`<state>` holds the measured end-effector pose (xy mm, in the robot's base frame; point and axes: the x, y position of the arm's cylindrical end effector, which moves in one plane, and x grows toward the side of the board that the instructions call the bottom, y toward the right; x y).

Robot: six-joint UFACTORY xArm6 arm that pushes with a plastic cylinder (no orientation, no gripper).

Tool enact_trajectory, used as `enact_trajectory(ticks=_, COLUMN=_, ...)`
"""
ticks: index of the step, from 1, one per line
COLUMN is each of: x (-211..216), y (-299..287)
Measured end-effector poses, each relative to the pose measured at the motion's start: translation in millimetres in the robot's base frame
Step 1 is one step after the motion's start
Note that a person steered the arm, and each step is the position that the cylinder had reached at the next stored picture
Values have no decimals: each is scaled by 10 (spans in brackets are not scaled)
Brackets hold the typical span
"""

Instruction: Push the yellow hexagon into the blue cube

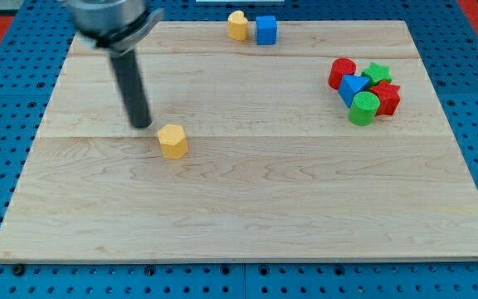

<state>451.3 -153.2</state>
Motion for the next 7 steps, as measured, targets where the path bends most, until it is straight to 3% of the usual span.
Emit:
enact_trajectory(ticks=1, x=680, y=180)
enact_trajectory(ticks=7, x=-662, y=1330)
